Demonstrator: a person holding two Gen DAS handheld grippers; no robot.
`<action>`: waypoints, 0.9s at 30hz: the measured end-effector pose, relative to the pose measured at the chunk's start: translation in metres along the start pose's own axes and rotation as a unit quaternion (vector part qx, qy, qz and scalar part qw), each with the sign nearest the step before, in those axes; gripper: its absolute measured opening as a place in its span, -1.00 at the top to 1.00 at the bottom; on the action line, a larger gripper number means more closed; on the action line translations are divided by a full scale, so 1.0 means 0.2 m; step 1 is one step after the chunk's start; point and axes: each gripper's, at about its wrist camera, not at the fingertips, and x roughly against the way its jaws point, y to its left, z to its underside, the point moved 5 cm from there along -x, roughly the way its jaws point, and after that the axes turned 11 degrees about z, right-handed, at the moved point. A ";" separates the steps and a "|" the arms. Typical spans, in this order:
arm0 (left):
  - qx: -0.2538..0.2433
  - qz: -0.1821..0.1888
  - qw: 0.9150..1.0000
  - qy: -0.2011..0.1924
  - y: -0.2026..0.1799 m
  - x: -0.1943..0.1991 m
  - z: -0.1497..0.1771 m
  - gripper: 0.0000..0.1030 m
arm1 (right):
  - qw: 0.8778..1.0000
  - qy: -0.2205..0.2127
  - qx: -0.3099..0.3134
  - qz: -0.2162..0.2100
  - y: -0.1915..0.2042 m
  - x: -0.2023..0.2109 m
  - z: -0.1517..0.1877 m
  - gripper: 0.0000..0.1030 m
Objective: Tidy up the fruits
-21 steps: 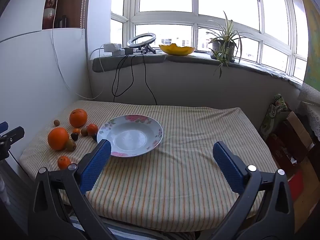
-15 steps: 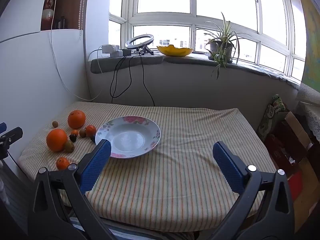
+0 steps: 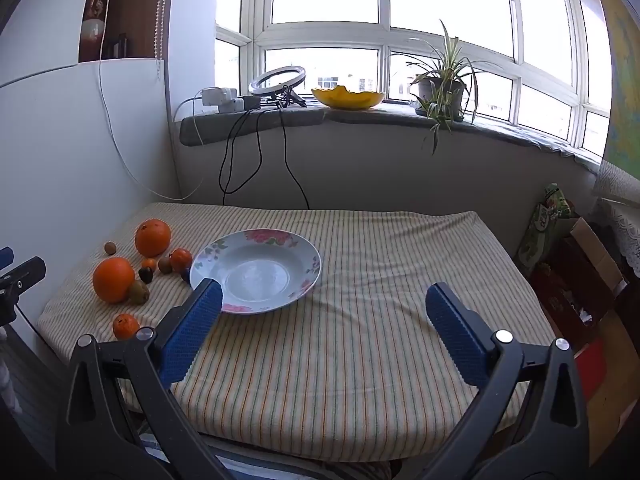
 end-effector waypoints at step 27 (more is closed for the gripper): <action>-0.001 0.003 1.000 -0.004 -0.01 0.02 0.00 -0.99 | 1.000 0.002 -0.003 -0.004 0.00 0.00 0.00 -1.00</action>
